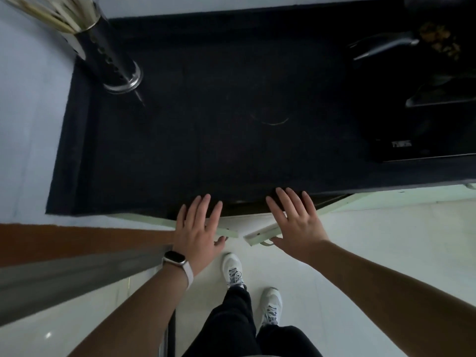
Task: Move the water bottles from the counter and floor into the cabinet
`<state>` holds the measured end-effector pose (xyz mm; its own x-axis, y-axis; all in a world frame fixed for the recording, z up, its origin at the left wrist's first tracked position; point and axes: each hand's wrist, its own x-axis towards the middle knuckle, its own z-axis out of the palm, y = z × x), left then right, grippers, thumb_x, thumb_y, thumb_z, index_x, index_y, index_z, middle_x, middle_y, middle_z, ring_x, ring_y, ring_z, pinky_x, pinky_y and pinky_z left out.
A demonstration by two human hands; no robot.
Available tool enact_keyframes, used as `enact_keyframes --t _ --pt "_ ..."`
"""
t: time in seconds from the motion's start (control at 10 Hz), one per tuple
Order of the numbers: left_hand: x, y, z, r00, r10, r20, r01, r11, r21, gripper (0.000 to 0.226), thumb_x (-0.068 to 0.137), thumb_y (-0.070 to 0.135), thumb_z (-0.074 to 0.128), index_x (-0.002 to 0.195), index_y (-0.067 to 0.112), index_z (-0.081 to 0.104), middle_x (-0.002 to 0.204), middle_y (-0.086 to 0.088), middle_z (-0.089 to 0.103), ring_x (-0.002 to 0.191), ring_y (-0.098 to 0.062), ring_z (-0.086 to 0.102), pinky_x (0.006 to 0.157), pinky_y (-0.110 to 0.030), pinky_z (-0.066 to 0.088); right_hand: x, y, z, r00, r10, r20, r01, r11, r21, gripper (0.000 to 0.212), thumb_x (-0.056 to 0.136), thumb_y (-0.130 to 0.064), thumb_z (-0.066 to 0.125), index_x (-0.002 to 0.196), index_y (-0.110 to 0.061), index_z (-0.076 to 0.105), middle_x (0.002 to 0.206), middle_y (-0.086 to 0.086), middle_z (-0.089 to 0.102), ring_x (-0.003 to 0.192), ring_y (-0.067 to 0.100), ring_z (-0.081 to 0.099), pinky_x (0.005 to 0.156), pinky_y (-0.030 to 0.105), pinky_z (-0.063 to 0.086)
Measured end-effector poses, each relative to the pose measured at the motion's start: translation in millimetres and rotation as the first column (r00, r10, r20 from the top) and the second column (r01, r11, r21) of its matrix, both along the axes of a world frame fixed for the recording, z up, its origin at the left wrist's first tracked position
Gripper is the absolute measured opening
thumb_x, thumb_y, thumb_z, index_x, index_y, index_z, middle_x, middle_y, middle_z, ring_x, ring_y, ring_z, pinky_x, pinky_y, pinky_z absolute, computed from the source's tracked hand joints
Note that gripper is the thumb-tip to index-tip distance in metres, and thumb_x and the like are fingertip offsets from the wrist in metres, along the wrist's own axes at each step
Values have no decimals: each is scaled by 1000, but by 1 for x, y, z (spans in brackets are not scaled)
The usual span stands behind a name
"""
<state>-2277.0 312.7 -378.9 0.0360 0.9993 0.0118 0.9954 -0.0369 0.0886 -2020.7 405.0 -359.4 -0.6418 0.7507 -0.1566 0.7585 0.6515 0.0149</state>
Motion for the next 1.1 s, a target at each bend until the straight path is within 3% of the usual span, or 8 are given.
enact_keyframes --t 0.2,0.4,0.6,0.8,0.9,1.1 --pt "-3 39 -6 1000 -4 -2 5 997 83 88 70 35 88 144 16 44 144 -18 50 132 -37 43 106 -65 39 -25 21 -6 995 -59 -79 68 991 118 90 65 -45 83 142 -12 49 141 18 48 128 39 44 109 60 32" --pt "-5 59 -7 1000 3 13 -5 991 131 72 73 23 86 135 19 51 133 -16 60 120 -38 56 98 -61 45 -39 27 -21 984 -104 -143 136 961 239 67 74 -25 74 137 -15 53 128 17 57 115 39 53 103 60 36" --pt "-3 61 -7 1000 22 22 -24 992 124 73 72 19 86 135 20 51 131 -16 61 118 -37 57 98 -61 45 -41 31 -27 981 -104 -163 149 943 296 60 75 -19 69 133 -17 57 123 15 59 109 37 55 102 58 37" --pt "-4 62 6 998 17 58 -19 999 36 68 72 19 84 134 18 58 133 -15 59 120 -38 56 99 -61 46 -48 33 -7 980 -138 -141 164 968 191 57 75 -20 66 131 -15 57 123 16 59 106 37 56 101 55 39" --pt "-11 63 21 995 -16 99 18 1000 -22 64 72 24 84 132 16 63 131 -14 60 118 -36 58 96 -57 50 -51 31 14 979 -186 -84 191 980 54 60 75 -29 72 131 -14 57 127 15 57 110 36 55 100 50 43" --pt "-22 68 51 987 -37 158 33 999 28 54 81 31 80 130 15 65 134 -11 62 121 -34 61 93 -50 53 -50 29 61 972 -233 -2 233 972 -40 55 93 -46 52 140 -19 46 141 5 47 127 27 46 109 41 35"
